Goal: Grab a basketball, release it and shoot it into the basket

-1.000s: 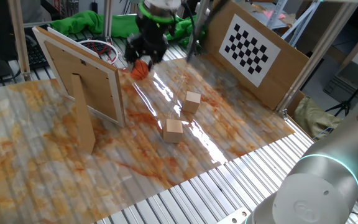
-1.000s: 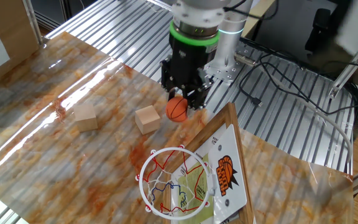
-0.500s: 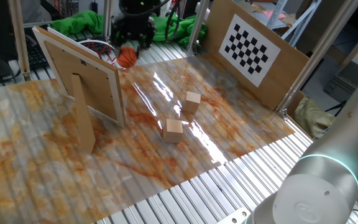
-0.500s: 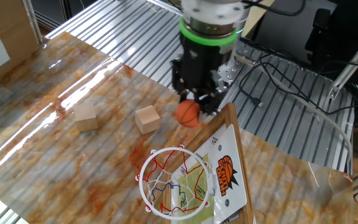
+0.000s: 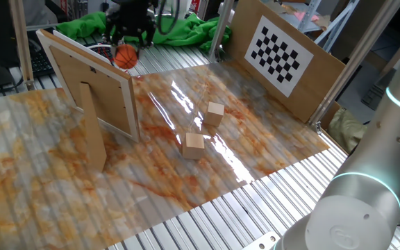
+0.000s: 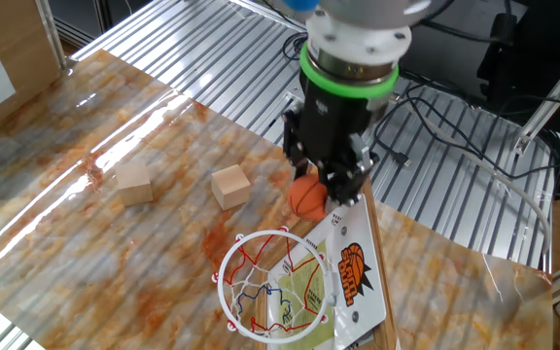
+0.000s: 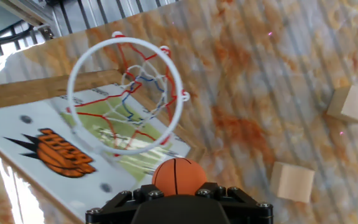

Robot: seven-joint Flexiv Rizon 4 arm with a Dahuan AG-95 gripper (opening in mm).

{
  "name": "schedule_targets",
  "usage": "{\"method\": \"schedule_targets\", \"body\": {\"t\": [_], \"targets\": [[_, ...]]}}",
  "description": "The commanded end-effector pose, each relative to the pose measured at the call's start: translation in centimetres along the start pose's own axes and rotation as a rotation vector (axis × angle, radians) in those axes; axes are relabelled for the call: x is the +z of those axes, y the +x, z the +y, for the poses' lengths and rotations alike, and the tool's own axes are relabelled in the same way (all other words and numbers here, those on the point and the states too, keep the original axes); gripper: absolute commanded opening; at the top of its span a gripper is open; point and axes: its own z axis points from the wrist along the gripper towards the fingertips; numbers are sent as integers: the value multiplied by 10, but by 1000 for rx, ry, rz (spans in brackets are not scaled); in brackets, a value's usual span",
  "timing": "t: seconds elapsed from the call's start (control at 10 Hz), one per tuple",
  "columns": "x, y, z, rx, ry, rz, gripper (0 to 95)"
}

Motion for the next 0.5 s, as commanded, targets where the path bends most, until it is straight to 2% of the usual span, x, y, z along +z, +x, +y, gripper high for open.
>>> {"method": "schedule_targets", "body": {"t": [0.1,0.5], "targets": [[4,0,1,7,-3,-14,0],[4,0,0,1,-11,-7,0]]}}
